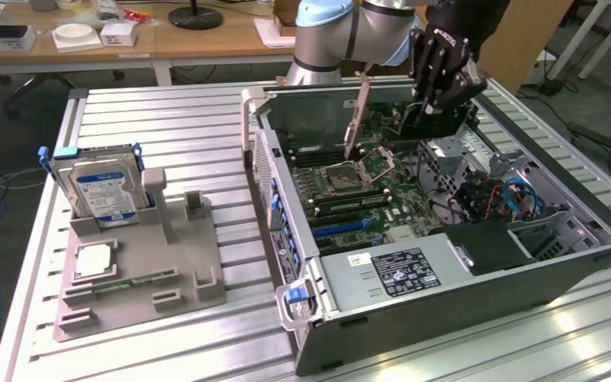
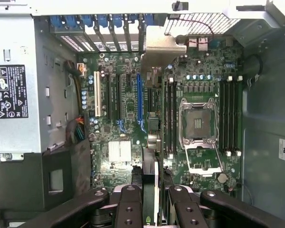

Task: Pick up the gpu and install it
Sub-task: 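Insert the gpu into the slot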

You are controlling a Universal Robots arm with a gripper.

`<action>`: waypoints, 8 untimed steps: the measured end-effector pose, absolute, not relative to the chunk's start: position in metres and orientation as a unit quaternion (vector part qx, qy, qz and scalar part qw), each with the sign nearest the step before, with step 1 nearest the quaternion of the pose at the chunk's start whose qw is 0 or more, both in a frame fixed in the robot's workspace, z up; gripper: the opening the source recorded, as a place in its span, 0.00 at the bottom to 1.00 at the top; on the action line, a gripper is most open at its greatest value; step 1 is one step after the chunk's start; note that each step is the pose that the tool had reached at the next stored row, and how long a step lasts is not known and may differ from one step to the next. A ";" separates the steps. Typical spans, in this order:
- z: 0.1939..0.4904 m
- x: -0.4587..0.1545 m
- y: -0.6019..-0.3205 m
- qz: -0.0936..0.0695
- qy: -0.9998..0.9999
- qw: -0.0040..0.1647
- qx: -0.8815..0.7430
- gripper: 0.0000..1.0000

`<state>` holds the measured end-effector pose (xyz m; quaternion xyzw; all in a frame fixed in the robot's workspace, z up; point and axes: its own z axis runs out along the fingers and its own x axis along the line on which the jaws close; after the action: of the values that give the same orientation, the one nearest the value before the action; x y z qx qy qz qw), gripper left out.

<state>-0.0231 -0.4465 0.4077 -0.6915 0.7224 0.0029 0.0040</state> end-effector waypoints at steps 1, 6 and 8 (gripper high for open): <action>0.406 -0.023 -0.446 0.003 0.722 0.004 -0.691 0.26; 0.400 -0.023 -0.446 0.002 0.722 0.003 -0.691 0.26; 0.397 -0.023 -0.446 0.001 0.722 0.003 -0.691 0.26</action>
<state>-0.0231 -0.4465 0.3969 -0.6915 0.7224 0.0014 0.0026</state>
